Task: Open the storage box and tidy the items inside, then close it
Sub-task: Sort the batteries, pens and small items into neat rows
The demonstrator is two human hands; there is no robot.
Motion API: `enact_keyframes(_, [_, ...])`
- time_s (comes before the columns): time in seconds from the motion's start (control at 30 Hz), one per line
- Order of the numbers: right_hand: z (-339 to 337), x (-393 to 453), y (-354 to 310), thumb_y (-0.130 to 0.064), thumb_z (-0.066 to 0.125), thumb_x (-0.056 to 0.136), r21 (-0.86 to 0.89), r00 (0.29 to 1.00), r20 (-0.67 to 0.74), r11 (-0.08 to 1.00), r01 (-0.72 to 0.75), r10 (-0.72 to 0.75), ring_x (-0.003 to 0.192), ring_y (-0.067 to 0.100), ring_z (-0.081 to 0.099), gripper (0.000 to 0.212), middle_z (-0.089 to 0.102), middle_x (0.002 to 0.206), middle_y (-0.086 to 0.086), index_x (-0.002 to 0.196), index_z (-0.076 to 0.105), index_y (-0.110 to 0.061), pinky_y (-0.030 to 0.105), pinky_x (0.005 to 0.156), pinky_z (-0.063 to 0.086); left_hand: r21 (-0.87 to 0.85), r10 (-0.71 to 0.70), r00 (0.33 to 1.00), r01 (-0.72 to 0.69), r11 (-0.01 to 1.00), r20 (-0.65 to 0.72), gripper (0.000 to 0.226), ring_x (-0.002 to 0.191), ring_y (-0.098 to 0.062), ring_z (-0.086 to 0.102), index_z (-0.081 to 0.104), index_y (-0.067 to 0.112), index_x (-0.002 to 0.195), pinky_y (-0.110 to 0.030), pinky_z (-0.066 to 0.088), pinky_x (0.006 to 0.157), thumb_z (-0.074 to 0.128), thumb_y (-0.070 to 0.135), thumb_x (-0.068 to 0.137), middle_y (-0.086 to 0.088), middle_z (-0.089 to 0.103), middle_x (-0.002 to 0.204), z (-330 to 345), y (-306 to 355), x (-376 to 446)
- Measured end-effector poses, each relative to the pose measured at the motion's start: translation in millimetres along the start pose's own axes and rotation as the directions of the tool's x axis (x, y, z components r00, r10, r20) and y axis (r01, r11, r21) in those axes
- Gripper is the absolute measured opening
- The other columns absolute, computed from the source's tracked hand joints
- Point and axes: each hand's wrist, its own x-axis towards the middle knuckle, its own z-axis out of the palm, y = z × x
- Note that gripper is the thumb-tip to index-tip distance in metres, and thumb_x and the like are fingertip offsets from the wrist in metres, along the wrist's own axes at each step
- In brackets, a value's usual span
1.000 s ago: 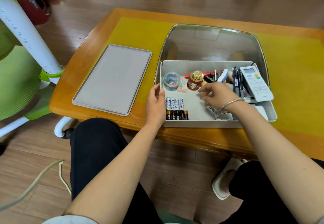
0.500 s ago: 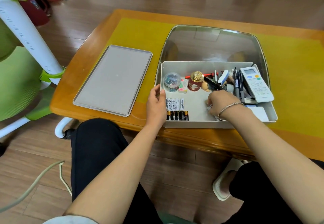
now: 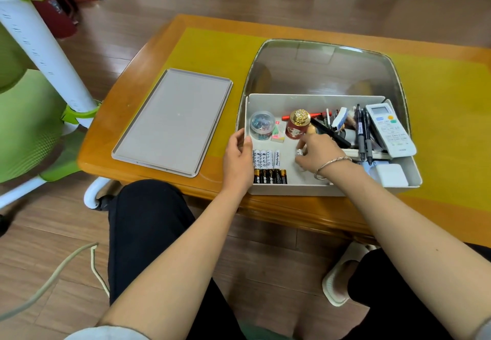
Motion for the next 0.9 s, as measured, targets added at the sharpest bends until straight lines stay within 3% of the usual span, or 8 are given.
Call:
enact_keyframes(0.17, [14.5, 12.4, -11.1, -0.027, 0.071, 0.081, 0.290, 0.997, 0.014, 0.954, -0.077, 0.076, 0.090, 0.024, 0.062, 0.011, 0.059, 0.111, 0.009, 0.084, 0.063, -0.021, 0.037, 0.087, 0.050, 0.025, 0.016, 1.000, -0.016, 1.000, -0.002, 0.032, 0.101, -0.006, 0.061, 0.047, 0.019, 0.132, -0.014, 0.051, 0.066, 0.043, 0.027, 0.101, -0.001, 0.060, 0.121, -0.5, 1.2, -0.7])
enact_keyframes(0.3, [19.0, 12.2, -13.4, -0.021, 0.069, 0.083, 0.262, 1.000, 0.027, 0.965, -0.003, -0.005, 0.083, 0.015, 0.055, 0.017, 0.067, 0.102, 0.008, 0.099, 0.070, -0.015, 0.028, 0.084, 0.046, 0.027, 0.031, 0.999, -0.031, 0.999, -0.007, 0.032, 0.099, -0.004, 0.059, 0.048, 0.017, 0.132, -0.007, 0.048, 0.062, 0.044, 0.027, 0.101, 0.000, 0.059, 0.121, -0.4, 1.6, -0.7])
enact_keyframes(0.43, [16.7, 8.7, -10.5, -0.006, 0.060, 0.086, 0.281, 0.998, 0.039, 0.959, 0.029, -0.042, 0.075, 0.009, 0.048, 0.025, 0.067, 0.100, 0.007, 0.107, 0.069, -0.013, 0.020, 0.080, 0.039, 0.006, 0.015, 1.000, -0.015, 1.000, -0.002, 0.033, 0.100, -0.006, 0.061, 0.047, 0.018, 0.132, -0.012, 0.051, 0.064, 0.043, 0.028, 0.101, -0.001, 0.060, 0.120, -0.3, 0.1, 0.2])
enact_keyframes(0.53, [12.8, 6.1, -9.6, -0.003, 0.054, 0.087, 0.277, 0.998, 0.043, 0.960, 0.036, -0.050, 0.073, 0.009, 0.048, 0.031, 0.066, 0.102, 0.008, 0.114, 0.066, -0.011, 0.022, 0.081, 0.041, 0.003, 0.018, 1.000, -0.018, 1.000, -0.002, 0.033, 0.098, -0.006, 0.061, 0.047, 0.018, 0.132, -0.010, 0.050, 0.061, 0.043, 0.028, 0.101, -0.001, 0.060, 0.120, -0.5, 1.2, -0.6])
enact_keyframes(0.63, [7.0, 2.7, -9.9, -0.004, 0.055, 0.089, 0.287, 0.994, 0.087, 0.957, 0.039, -0.067, 0.078, 0.017, 0.060, 0.029, 0.068, 0.104, 0.009, 0.115, 0.064, -0.011, 0.026, 0.082, 0.049, 0.016, 0.027, 1.000, -0.027, 1.000, -0.006, 0.034, 0.100, -0.005, 0.060, 0.047, 0.017, 0.133, -0.008, 0.048, 0.062, 0.043, 0.029, 0.101, -0.001, 0.060, 0.121, -0.4, 1.1, -0.3])
enact_keyframes(0.77, [-8.4, -2.2, -4.5, 0.001, 0.054, 0.090, 0.448, 0.992, 0.097, 0.894, 0.026, -0.078, 0.069, 0.026, 0.066, 0.025, 0.071, 0.095, 0.010, 0.113, 0.062, -0.007, 0.012, 0.056, 0.051, 0.014, 0.023, 1.000, -0.023, 1.000, 0.000, 0.035, 0.104, -0.010, 0.060, 0.047, 0.017, 0.134, -0.016, 0.053, 0.069, 0.044, 0.029, 0.101, -0.002, 0.060, 0.122, -0.5, 0.3, -0.2])
enact_keyframes(0.83, [-19.0, -2.4, 0.9, 0.006, 0.051, 0.091, 0.510, 0.994, 0.070, 0.859, 0.034, -0.081, 0.065, 0.029, 0.065, 0.026, 0.070, 0.097, 0.012, 0.112, 0.061, -0.004, 0.019, 0.056, 0.055, 0.006, 0.019, 1.000, -0.019, 1.000, 0.003, 0.035, 0.102, -0.008, 0.061, 0.047, 0.017, 0.133, -0.015, 0.053, 0.066, 0.043, 0.028, 0.101, -0.002, 0.059, 0.122, -0.6, 0.6, -0.5])
enact_keyframes(0.9, [-26.7, -1.0, 8.2, 0.004, 0.054, 0.090, 0.455, 0.995, 0.042, 0.889, 0.057, -0.086, 0.061, 0.023, 0.064, 0.024, 0.070, 0.096, 0.011, 0.109, 0.064, -0.006, 0.015, 0.055, 0.052, -0.009, 0.017, 1.000, -0.017, 1.000, 0.004, 0.035, 0.095, -0.004, 0.062, 0.047, 0.016, 0.133, -0.011, 0.051, 0.060, 0.043, 0.027, 0.101, -0.002, 0.060, 0.120, -0.6, 0.6, -0.2])
